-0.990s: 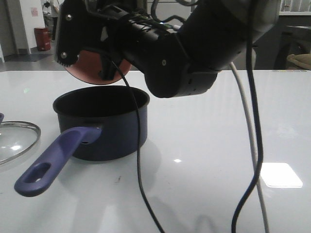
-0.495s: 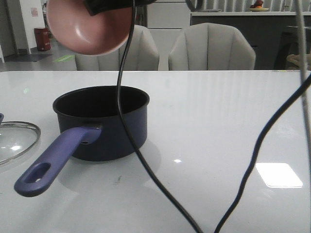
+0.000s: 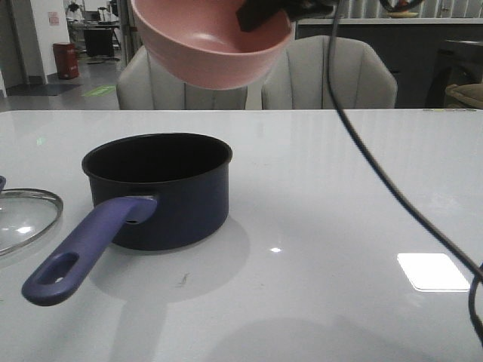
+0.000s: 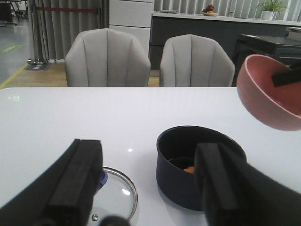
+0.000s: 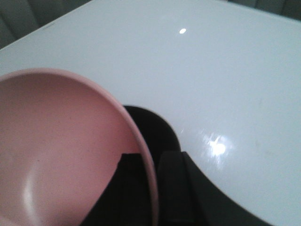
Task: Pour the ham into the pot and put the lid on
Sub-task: 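Carry the empty bowl back and lower it onto the table with the right gripper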
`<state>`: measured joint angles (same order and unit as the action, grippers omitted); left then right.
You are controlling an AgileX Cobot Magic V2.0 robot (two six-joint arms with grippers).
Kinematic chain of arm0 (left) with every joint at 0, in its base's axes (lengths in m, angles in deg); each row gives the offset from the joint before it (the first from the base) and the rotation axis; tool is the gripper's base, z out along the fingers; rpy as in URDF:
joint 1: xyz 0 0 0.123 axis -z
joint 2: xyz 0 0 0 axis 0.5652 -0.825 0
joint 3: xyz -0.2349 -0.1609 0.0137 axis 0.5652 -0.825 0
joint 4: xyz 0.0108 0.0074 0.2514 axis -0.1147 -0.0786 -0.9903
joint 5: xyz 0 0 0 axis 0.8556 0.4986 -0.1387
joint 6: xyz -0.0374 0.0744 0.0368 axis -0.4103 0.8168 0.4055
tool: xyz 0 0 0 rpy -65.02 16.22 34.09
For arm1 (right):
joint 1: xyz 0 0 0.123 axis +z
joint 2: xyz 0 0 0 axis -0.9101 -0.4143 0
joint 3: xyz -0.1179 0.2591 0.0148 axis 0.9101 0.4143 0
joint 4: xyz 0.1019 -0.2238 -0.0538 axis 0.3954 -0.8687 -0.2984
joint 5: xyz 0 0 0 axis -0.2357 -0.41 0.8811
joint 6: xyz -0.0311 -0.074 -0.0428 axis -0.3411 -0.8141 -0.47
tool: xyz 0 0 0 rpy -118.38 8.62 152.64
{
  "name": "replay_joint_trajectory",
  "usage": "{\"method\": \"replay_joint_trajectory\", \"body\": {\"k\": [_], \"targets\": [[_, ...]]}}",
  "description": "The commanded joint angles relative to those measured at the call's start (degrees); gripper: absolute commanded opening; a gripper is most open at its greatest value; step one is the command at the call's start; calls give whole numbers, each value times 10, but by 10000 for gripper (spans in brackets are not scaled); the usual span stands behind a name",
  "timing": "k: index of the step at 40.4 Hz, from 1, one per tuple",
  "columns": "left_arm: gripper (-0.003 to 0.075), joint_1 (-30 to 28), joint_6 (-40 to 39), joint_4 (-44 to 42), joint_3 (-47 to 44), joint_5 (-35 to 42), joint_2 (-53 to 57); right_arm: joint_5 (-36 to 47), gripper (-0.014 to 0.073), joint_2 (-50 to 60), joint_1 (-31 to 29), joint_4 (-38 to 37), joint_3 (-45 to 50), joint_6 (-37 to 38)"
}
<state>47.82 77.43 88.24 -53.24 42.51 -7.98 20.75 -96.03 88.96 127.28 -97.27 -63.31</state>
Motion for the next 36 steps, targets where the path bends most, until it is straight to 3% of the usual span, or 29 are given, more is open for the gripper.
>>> {"method": "replay_joint_trajectory", "body": {"k": [1, 6, 11, 14, 25, 36], "targets": [[458, 4, 0, 7, 13, 47, -7, -81, 133, 31, -50, -31, -17, 30], [458, 4, 0, 7, 13, 48, -7, -95, 133, 31, -91, -188, -17, 141], [458, 4, 0, 7, 13, 48, -7, -112, 133, 29, -115, -384, -17, 327], [458, 4, 0, 7, 13, 52, -7, -127, 133, 24, -125, -437, -17, 398], [458, 4, 0, 7, 13, 53, -7, -172, 133, -35, -164, -455, -17, 440], [458, 4, 0, 7, 13, 49, -7, -139, 142, -99, -177, -419, -17, 444]]}}
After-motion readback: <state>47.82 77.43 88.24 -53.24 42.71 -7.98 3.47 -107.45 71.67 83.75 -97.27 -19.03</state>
